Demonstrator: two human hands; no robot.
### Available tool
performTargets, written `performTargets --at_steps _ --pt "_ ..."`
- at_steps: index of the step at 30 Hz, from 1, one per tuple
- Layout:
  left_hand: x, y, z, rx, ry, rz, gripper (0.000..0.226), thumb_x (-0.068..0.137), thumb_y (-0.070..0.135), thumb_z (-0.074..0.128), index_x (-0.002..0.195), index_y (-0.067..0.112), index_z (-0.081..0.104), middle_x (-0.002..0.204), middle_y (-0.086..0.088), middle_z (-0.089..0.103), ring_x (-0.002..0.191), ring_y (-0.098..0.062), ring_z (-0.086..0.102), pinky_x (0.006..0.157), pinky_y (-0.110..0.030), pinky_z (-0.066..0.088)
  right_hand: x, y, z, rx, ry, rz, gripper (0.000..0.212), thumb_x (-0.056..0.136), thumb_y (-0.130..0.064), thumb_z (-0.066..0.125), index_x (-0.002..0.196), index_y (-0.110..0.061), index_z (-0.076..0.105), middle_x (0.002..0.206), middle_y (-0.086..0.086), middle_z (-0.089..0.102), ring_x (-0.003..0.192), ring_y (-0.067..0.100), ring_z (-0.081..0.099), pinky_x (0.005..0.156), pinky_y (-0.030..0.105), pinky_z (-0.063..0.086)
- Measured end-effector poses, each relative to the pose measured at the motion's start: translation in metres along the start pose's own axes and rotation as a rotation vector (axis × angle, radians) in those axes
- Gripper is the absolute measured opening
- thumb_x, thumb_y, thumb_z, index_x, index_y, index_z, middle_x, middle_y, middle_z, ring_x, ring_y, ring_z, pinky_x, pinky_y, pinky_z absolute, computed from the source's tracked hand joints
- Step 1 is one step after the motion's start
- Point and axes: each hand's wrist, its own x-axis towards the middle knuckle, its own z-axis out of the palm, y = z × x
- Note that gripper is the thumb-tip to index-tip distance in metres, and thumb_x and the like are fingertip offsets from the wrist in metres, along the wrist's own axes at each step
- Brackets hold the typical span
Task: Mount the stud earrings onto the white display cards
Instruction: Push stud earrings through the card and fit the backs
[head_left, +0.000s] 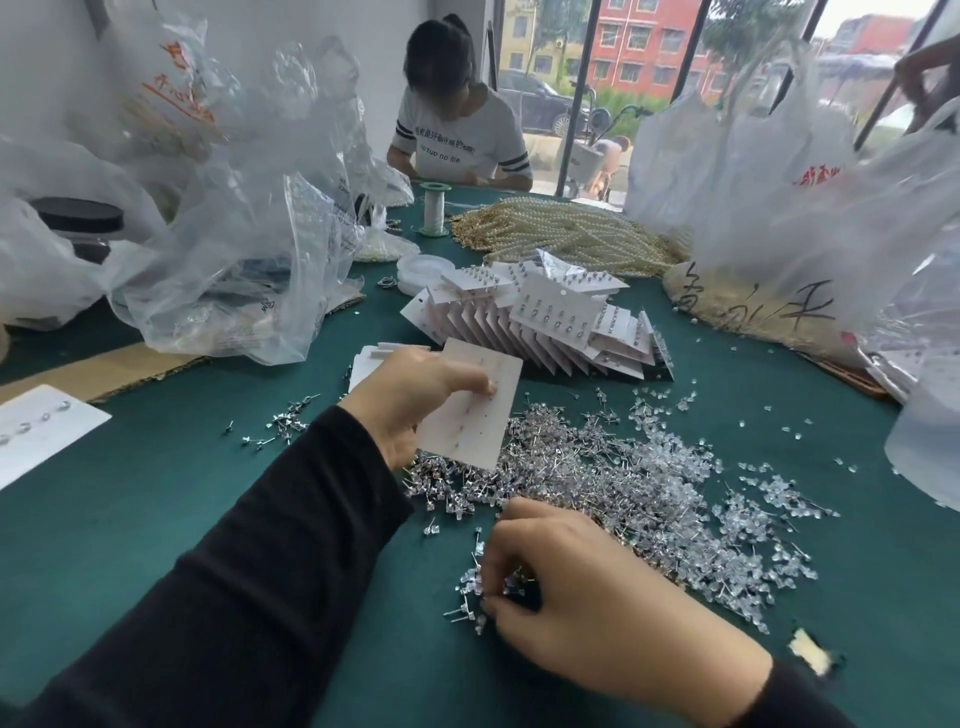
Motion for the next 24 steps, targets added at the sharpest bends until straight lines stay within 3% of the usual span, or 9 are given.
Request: performTargets --at_steps 4,9,13,17,19,21,24 --pt "0.005 0.008 -0.002 0.064 -0.030 -0.022 0.008 0.074 -0.001 0.066 0.080 0.004 0.063 0.069 -0.007 0.067 0.054 -0.015 0.066 0.044 -0.023 0.049 -0.001 0.006 -0.012 0.162 0.031 0.054 0.009 0.079 -0.021 0.067 0.072 -0.024 0.061 0.075 -0.013 0.052 0.069 -0.002 0.048 0.062 0.010 0.035" --pt "0.007 0.009 -0.003 0.073 -0.079 -0.060 0.019 0.076 0.002 0.065 0.095 0.001 0.061 0.085 -0.012 0.068 0.075 -0.024 0.066 0.063 -0.033 0.053 -0.007 0.014 -0.014 0.265 0.042 0.088 0.013 0.078 -0.023 0.065 0.071 -0.031 0.059 0.069 -0.015 0.056 0.065 0.002 0.053 0.058 0.012 0.040" --pt "0.003 0.004 -0.011 -0.094 -0.067 -0.132 0.028 0.076 0.002 0.065 0.103 -0.001 0.060 0.095 -0.017 0.066 0.083 -0.029 0.064 0.076 -0.041 0.053 -0.009 0.017 -0.012 0.440 0.112 0.125 0.005 0.074 -0.023 0.060 0.075 -0.028 0.061 0.074 0.000 0.064 0.065 0.014 0.059 0.060 0.030 0.052" --pt "-0.001 -0.002 -0.006 -0.112 -0.026 -0.167 0.022 0.073 0.004 0.068 0.092 0.000 0.058 0.103 -0.021 0.065 0.096 -0.034 0.062 0.090 -0.047 0.048 -0.010 0.021 -0.015 0.452 0.245 0.152 0.026 0.077 -0.009 0.067 0.085 -0.033 0.068 0.082 -0.011 0.069 0.078 0.009 0.066 0.071 0.020 0.053" --pt "-0.002 -0.002 -0.002 -0.118 -0.022 -0.153 0.034 0.070 0.004 0.071 0.100 -0.003 0.056 0.109 -0.023 0.062 0.104 -0.036 0.059 0.096 -0.049 0.044 -0.008 0.023 -0.018 0.428 0.350 0.191 0.029 0.077 -0.001 0.069 0.079 -0.030 0.071 0.080 -0.011 0.070 0.076 0.009 0.066 0.068 0.019 0.052" --pt "-0.002 -0.003 0.000 -0.149 -0.019 -0.150 0.052 0.069 0.003 0.072 0.114 -0.009 0.050 0.109 -0.023 0.062 0.104 -0.034 0.059 0.094 -0.048 0.047 -0.006 0.023 -0.024 0.471 0.462 0.242 0.026 0.075 0.002 0.070 0.073 -0.024 0.072 0.073 -0.005 0.070 0.065 0.007 0.064 0.058 0.016 0.049" --pt "-0.002 -0.006 0.000 -0.172 -0.016 -0.123 0.019 0.071 -0.002 0.069 0.088 -0.002 0.061 0.080 -0.014 0.071 0.073 -0.024 0.068 0.064 -0.036 0.058 0.002 0.018 -0.035 0.547 0.633 0.285 0.021 0.072 0.000 0.072 0.069 -0.021 0.072 0.066 -0.001 0.070 0.054 0.007 0.062 0.051 0.015 0.047"
